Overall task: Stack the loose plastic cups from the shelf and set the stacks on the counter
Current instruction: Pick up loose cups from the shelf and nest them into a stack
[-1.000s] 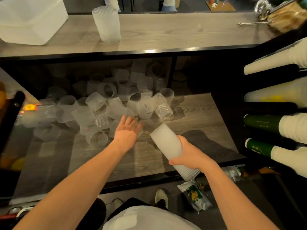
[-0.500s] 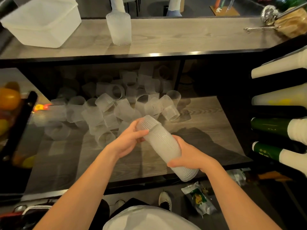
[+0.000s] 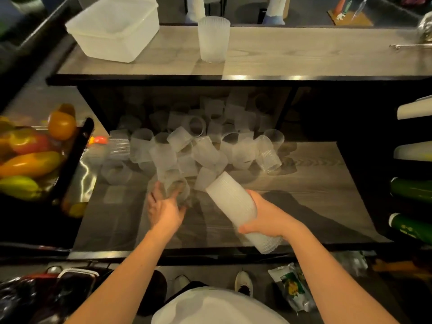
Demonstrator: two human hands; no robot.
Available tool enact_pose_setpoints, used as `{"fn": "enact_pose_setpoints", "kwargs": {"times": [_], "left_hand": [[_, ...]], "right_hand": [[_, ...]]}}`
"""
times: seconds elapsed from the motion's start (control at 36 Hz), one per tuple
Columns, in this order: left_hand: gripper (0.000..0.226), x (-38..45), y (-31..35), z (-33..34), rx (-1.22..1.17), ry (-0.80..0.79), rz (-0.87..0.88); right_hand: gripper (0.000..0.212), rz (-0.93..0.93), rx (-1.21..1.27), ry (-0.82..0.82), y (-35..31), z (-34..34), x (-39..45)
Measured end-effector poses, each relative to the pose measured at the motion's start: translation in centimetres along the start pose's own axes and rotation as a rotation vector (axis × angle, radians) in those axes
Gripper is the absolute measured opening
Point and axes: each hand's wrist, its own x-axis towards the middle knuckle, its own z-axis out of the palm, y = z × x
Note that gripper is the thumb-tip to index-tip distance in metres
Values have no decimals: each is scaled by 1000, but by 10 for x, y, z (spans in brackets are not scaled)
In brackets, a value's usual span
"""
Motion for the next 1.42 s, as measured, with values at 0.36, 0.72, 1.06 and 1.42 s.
{"fn": "enact_pose_setpoints", "kwargs": {"times": [0.36, 0.72, 1.06, 1.42], "left_hand": [[27, -16, -11, -25, -899, -13, -60], [60, 0, 35, -23, -901, -383, 173], [24, 21, 65, 4, -909, -258, -243], [57, -2, 27, -56, -575, -392, 272]], "right_hand": [[108, 23, -43, -65, -5, 20, 5], [108, 41, -43, -32, 7, 9, 2], [97, 134, 23, 46, 34, -2, -11], [96, -2, 75, 45, 2, -11, 9]]}}
